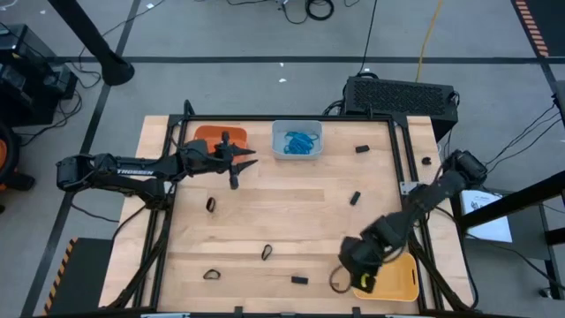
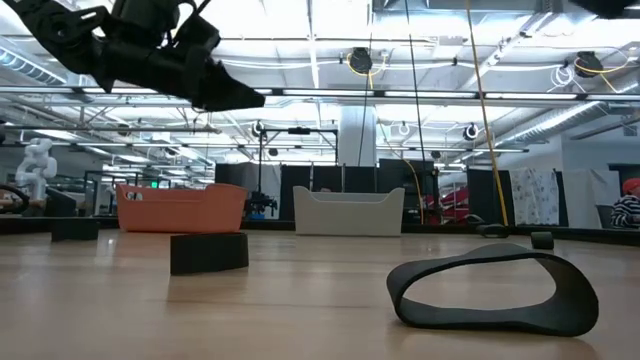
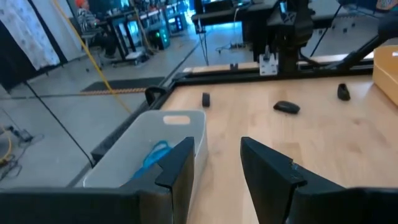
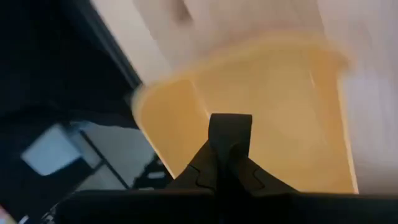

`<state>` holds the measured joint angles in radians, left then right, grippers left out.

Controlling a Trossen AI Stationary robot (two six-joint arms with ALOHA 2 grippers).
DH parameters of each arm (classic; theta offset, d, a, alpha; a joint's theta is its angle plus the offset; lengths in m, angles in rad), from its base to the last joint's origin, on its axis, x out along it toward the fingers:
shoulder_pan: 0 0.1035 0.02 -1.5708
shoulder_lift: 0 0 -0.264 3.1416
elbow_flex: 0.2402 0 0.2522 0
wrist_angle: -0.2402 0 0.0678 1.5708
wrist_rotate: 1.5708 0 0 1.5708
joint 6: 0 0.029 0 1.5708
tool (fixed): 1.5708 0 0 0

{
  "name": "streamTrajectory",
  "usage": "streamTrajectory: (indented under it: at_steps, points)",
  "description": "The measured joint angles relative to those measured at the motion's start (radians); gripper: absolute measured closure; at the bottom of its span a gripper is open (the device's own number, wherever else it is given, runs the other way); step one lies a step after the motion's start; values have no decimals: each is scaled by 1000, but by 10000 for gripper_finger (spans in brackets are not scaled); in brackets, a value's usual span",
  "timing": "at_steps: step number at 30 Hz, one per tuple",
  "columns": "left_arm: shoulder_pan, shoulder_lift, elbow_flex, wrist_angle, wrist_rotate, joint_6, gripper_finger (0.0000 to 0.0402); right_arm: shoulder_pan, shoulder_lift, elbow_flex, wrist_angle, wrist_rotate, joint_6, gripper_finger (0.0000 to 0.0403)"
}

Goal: Sort rubber bands into baskets
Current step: Put the black rubberband into the yellow bin

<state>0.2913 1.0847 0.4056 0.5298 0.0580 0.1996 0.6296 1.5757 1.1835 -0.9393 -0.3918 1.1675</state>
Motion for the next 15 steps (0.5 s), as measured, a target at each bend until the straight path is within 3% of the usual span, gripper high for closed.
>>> streamTrajectory:
  at_steps: [8,15]
  points:
    - [0,0,18,15,2,53,263,122,1,0,-122,79,135,402]
    - [2,0,28,16,3,78,263,152,2,0,-128,72,168,383]
